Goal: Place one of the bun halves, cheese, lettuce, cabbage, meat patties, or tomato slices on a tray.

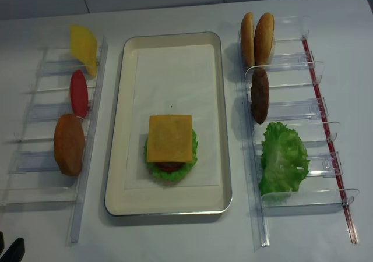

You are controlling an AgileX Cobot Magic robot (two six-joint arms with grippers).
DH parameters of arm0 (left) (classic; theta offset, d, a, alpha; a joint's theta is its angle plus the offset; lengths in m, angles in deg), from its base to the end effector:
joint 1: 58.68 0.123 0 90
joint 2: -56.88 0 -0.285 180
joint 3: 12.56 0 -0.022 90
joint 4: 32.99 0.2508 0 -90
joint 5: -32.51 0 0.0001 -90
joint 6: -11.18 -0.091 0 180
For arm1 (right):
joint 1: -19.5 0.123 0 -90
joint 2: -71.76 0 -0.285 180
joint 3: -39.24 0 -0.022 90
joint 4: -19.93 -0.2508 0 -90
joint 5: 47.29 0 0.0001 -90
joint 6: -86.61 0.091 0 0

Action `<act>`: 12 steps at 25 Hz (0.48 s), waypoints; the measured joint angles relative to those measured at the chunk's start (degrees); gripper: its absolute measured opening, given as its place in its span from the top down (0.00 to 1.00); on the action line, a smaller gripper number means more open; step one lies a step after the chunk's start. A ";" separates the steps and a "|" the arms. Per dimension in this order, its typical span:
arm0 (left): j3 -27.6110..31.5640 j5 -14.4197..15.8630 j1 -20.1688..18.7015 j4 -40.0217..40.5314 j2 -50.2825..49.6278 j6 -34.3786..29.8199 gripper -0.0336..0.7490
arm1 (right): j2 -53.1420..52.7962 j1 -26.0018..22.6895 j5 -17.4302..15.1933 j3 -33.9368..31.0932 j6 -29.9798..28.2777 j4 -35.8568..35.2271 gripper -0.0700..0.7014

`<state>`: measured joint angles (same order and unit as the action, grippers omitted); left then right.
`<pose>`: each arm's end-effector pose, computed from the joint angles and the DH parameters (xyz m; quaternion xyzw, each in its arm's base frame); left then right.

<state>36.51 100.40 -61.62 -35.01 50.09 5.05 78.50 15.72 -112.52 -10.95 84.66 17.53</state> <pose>-0.0123 -0.0023 0.2651 0.0716 0.8789 -0.0044 0.4716 -0.0077 0.0040 0.2633 0.0125 0.8750 -0.0033 0.4839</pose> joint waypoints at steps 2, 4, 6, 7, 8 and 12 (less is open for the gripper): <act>0.00 0.00 0.00 0.00 0.00 0.00 0.67 | 0.00 0.00 0.00 0.00 0.00 0.00 0.33; 0.00 0.00 0.00 0.00 0.00 0.00 0.67 | 0.00 0.00 0.00 0.00 0.00 0.00 0.33; 0.00 0.00 0.00 0.00 0.00 0.00 0.67 | 0.00 0.00 0.00 0.00 0.00 0.00 0.33; 0.00 0.00 0.00 0.00 0.00 0.00 0.67 | 0.00 0.00 0.00 0.00 0.00 0.00 0.33; 0.00 0.00 0.00 0.00 0.00 0.00 0.67 | 0.00 0.00 0.00 0.00 0.00 0.00 0.33; 0.00 0.00 0.00 0.00 0.00 0.00 0.67 | 0.00 0.00 0.00 0.00 0.00 0.00 0.33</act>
<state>36.51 100.40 -61.62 -35.01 50.09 5.05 78.50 15.72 -112.52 -10.95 84.66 17.53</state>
